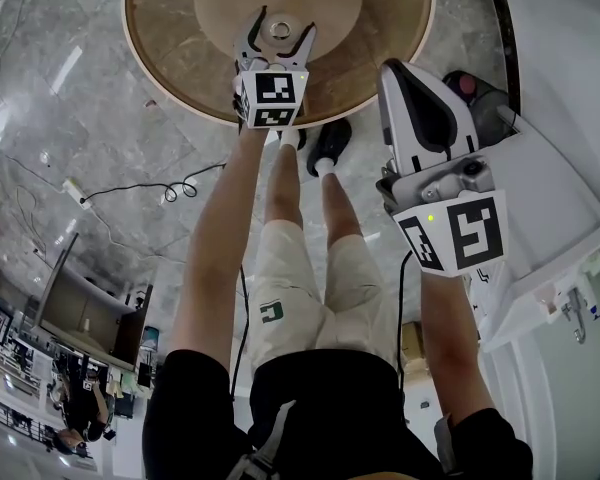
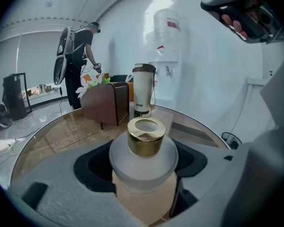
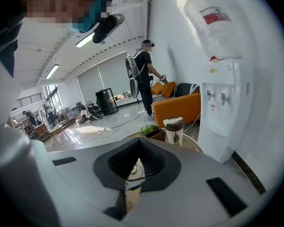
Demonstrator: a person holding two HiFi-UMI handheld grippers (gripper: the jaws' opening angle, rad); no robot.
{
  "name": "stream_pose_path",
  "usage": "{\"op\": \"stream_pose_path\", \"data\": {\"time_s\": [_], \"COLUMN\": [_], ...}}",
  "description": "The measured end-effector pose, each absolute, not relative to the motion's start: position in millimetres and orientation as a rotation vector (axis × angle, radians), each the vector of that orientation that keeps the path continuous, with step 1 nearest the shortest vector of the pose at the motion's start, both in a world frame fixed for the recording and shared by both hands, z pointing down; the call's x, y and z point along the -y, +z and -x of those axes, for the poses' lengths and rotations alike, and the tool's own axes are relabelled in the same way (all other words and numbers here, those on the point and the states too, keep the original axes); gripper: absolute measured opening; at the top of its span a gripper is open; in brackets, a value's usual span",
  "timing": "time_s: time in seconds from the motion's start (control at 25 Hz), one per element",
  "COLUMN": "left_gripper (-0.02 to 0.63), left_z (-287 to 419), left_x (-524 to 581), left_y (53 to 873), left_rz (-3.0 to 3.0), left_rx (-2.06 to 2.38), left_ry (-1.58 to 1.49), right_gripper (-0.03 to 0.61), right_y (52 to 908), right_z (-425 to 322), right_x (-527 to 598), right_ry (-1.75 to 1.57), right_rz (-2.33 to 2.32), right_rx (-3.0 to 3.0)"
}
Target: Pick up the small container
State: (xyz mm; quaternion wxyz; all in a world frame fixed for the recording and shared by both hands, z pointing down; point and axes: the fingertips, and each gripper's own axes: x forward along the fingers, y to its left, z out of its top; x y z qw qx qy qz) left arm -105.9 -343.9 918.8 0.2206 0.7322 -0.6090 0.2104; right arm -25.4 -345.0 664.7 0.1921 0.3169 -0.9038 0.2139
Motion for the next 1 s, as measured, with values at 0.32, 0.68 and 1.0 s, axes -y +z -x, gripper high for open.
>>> {"op": "stream_pose_path", "data": {"time_s": [0.32, 0.68, 1.0], "left_gripper": [0.354, 0.354, 0.354], "left_z": [108.8, 114.2, 115.8], "left_x": [308.2, 267.0, 232.1], "left_y": [885.0, 801.1, 681.7], "left_rz": [-1.99, -1.946, -1.927], "left_rx": [1.677, 1.722, 1.801], "left_ry": [0.563, 0.511, 0.456], "right_gripper": [0.005, 0.005, 0.005], "right_y": [636.2, 580.0, 500.3], "right_z": [15.0, 6.7, -9.2], "right_x": [334.7, 317.8, 290.4], "right_ry": [0.586, 0.545, 0.45], "right_rz": [-0.911, -0.908, -0.864], "right_rx": [2.54, 2.568, 2.644]}}
